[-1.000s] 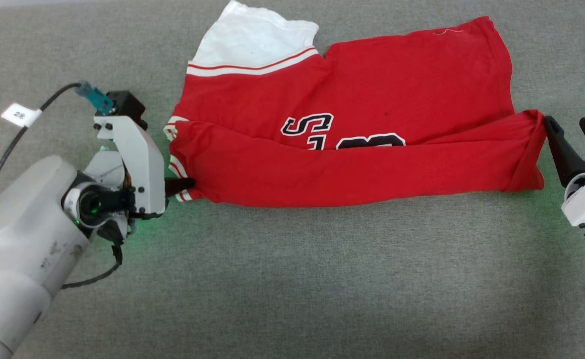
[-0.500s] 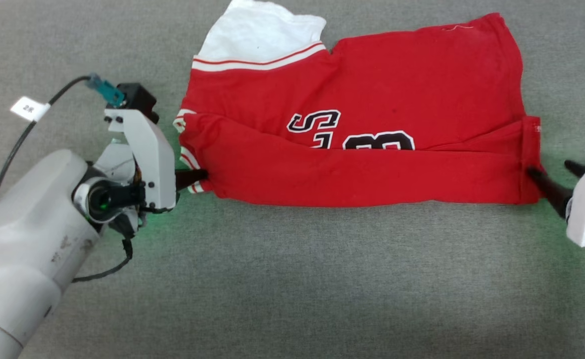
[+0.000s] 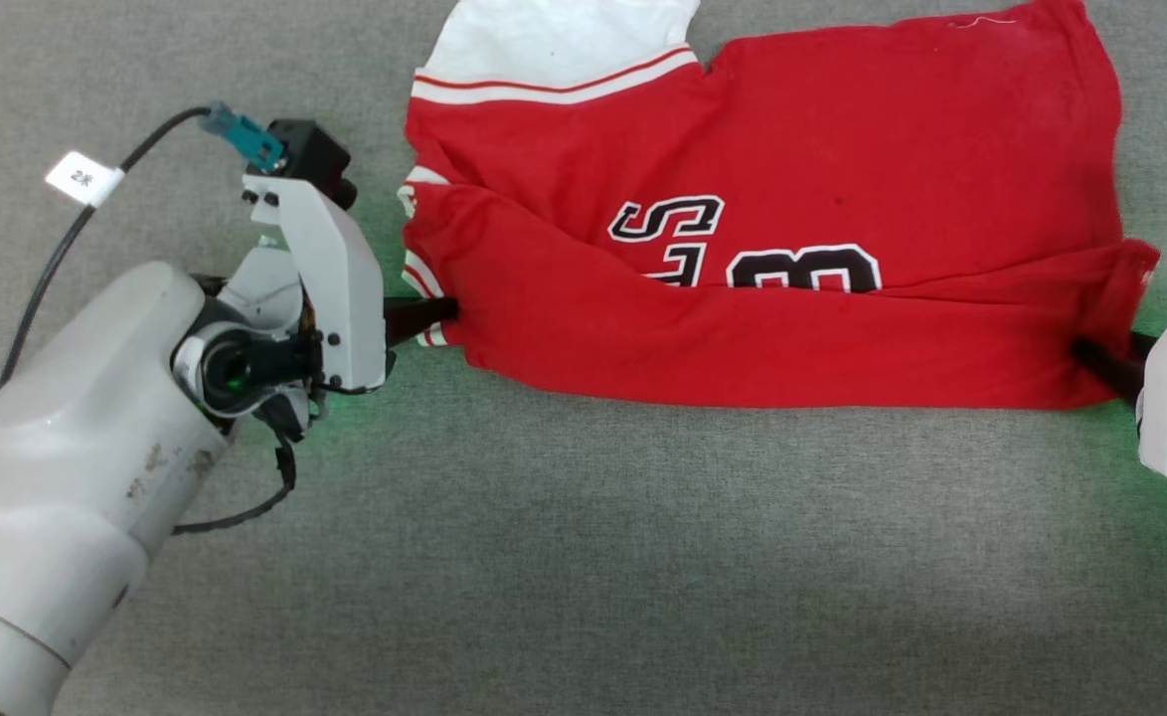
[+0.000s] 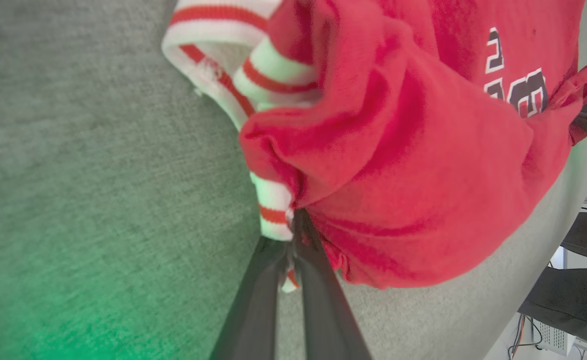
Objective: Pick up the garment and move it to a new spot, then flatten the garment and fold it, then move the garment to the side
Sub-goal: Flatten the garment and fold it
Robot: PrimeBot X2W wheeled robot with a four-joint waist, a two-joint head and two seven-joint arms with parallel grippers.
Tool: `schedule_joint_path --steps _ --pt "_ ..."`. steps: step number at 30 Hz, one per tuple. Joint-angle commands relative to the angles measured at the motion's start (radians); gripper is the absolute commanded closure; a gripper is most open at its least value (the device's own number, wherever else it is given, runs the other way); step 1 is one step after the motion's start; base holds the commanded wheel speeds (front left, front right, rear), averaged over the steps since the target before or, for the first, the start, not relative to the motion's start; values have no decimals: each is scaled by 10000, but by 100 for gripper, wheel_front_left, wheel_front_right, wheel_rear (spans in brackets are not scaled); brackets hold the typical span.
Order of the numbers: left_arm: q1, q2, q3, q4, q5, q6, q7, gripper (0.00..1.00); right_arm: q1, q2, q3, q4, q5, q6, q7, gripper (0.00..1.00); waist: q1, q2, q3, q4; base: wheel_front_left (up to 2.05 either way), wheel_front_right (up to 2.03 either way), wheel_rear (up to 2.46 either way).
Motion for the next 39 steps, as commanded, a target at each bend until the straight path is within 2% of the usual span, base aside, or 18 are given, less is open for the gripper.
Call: schedule_joint_path --steps 1,7,12,15,22,31,35,36,37,39 --pt "419 -241 -266 275 113 118 -29 100 184 192 187 377 -76 -13 16 100 0 0 -3 19 0 0 0" --pt "756 35 -35 -27 -117 13 -422 100 430 162 -31 262 161 -11 -344 100 0 0 -389 37 0 0 0" --pt "1399 520 133 -815 -265 -25 -899 100 923 8 -363 -135 330 -13 -466 100 0 0 -910 100 0 0 0" --pt "1901 890 269 -1485 -333 101 -1238 100 1428 -50 -535 -488 439 -11 -347 100 0 0 -1195 152 0 0 0" --pt "3350 1869 338 -3566 -596 773 -1735 100 2709 -130 -1047 -1433 720 -11 -5 100 0 0 -1616 315 0 0 0" --pt "5072 3407 643 -6333 -1212 1709 -2312 100 3913 -273 -1596 -2334 1041 -11 553 100 0 0 -1681 378 0 0 0" --pt "5547 3764 734 -7069 -1331 2058 -2595 100 4160 -267 -1718 -2482 1020 -11 724 100 0 0 -1715 414 0 0 0" --pt "5628 3797 752 -7176 -1353 2132 -2664 100 4194 -256 -1742 -2504 992 -11 731 55 0 0 -1737 419 0 0 0" --pt "5677 3801 784 -7250 -1373 2205 -2765 100 4173 -252 -1783 -2549 930 -11 621 2 0 0 -1763 430 0 0 0" --pt "5757 3774 913 -7319 -1341 2331 -3059 61 4041 -121 -1932 -2572 915 -11 385 0 0 0 -1811 435 0 0 0"
